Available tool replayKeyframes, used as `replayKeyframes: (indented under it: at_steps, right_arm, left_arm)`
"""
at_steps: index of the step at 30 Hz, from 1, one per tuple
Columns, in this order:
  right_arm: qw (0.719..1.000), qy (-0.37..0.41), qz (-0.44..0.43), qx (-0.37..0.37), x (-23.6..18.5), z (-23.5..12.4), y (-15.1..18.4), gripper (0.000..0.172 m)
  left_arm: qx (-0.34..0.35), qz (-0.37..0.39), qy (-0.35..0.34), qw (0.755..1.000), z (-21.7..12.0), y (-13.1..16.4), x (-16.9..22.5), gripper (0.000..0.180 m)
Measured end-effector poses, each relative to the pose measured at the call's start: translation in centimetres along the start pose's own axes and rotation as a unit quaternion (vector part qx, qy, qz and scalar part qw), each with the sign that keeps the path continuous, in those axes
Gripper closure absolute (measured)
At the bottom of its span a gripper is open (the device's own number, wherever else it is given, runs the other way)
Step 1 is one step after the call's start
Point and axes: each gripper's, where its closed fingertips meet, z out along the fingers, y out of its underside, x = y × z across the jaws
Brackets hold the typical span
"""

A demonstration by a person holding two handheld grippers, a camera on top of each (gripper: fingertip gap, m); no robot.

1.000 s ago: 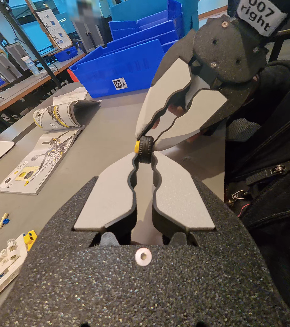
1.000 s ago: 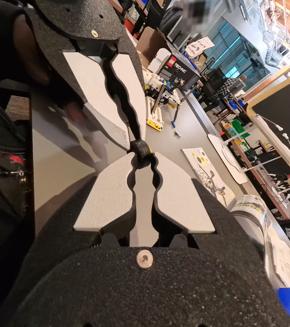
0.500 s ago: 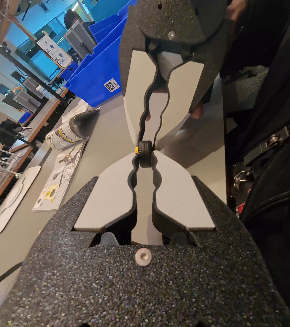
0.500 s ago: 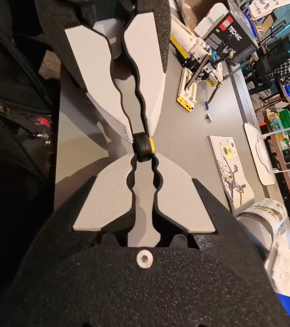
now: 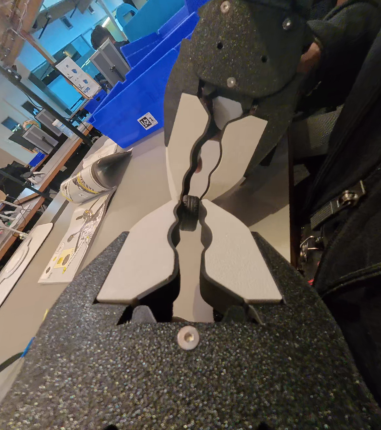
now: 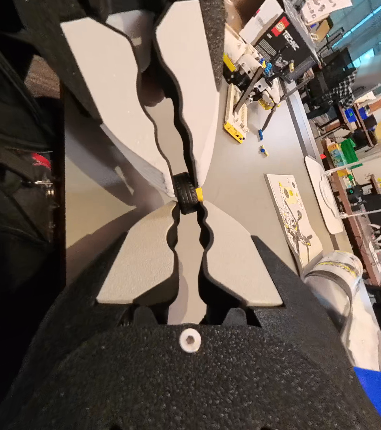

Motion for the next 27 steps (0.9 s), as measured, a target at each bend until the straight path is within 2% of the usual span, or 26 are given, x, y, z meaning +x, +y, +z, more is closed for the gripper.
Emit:
replayKeyframes:
  at_steps: [1,13,19,22,27]
  right_arm:
    - [1.0,0.005,0.009,-0.003,0.0,0.0,0.1,0.158]
    - [0.986,-0.001,0.159,0.055,0.5,-0.7,-1.2,0.159]
    - [0.978,-0.014,0.197,0.075,0.8,-0.4,-2.0,0.158]
    - [0.963,-0.031,0.25,0.1,1.5,-0.5,-2.5,0.158]
    - [0.926,-0.098,0.33,0.154,2.1,-1.3,-3.0,0.158]
  left_arm:
    - [-0.005,-0.004,0.0,1.0,0.1,0.1,0.0,0.167]
    - [0.042,-0.045,-0.013,0.998,-0.5,-1.2,-0.6,0.167]
    - [0.076,-0.101,0.006,0.992,-1.1,-1.7,-1.5,0.167]
    - [0.11,-0.131,-0.019,0.985,-2.0,-2.1,-2.9,0.167]
    - [0.099,-0.143,-0.022,0.984,-2.1,-1.6,-3.4,0.161]
